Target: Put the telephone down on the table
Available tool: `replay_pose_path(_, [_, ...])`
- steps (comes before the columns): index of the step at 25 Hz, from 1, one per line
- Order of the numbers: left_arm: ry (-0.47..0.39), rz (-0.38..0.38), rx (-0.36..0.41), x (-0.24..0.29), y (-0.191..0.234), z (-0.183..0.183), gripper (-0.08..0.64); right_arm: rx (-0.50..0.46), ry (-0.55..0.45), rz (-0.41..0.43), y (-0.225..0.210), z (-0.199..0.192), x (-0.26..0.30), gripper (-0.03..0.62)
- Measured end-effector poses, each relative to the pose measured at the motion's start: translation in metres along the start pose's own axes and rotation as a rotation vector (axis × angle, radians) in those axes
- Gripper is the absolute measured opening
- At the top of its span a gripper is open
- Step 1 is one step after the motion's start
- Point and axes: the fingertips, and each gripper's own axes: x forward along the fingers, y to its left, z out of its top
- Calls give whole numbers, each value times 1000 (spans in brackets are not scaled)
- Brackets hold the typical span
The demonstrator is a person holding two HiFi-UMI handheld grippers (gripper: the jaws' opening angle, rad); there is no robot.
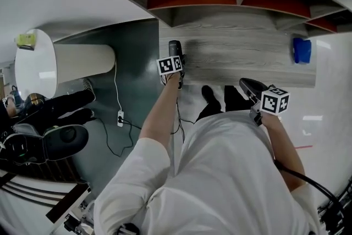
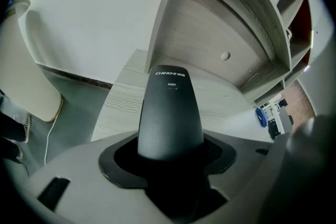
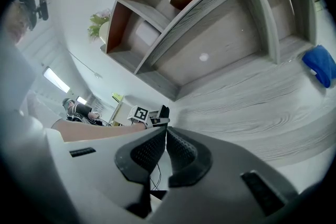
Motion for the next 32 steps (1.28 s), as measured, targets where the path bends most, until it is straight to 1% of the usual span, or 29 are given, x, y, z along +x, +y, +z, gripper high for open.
replay_pose_path(5, [65,73,3,23,13,2,281,7,20,-13,-2,-3,-2,18])
replay_pose_path(11, [87,133,38,39,19,3,282,18,18,-25,-4,-4,-7,18])
replay_pose_path(14, [87,149,55,42,19,1,282,27,19,-31,-7,-7,-10,18])
replay_pose_path(17, [108,128,49,45,13,-7,281,36,23,-35,-10,-8,-12,18])
replay_pose_path(20, [89,169,67,45,21,-4,281,39,27,-33,-13,-7,-12,18])
replay_pose_path(22, [91,180,68,46,22,-4,282,40,32,-33,-15,-8,-12,18])
replay_pose_path(25, [103,175,84,47,19,-5,282,37,42,-28,-16,-9,-11,18])
replay_pose_path(28, [97,167,103,48,15,-5,320,30,53,-21,-16,-10,-9,18])
replay_pose_path(29, [85,180,108,46,16,-3,337,28,55,-18,-15,-10,-8,18])
replay_pose_path(32, [26,256,129,35,27,8,365,22,57,-10,-13,-9,-7,18])
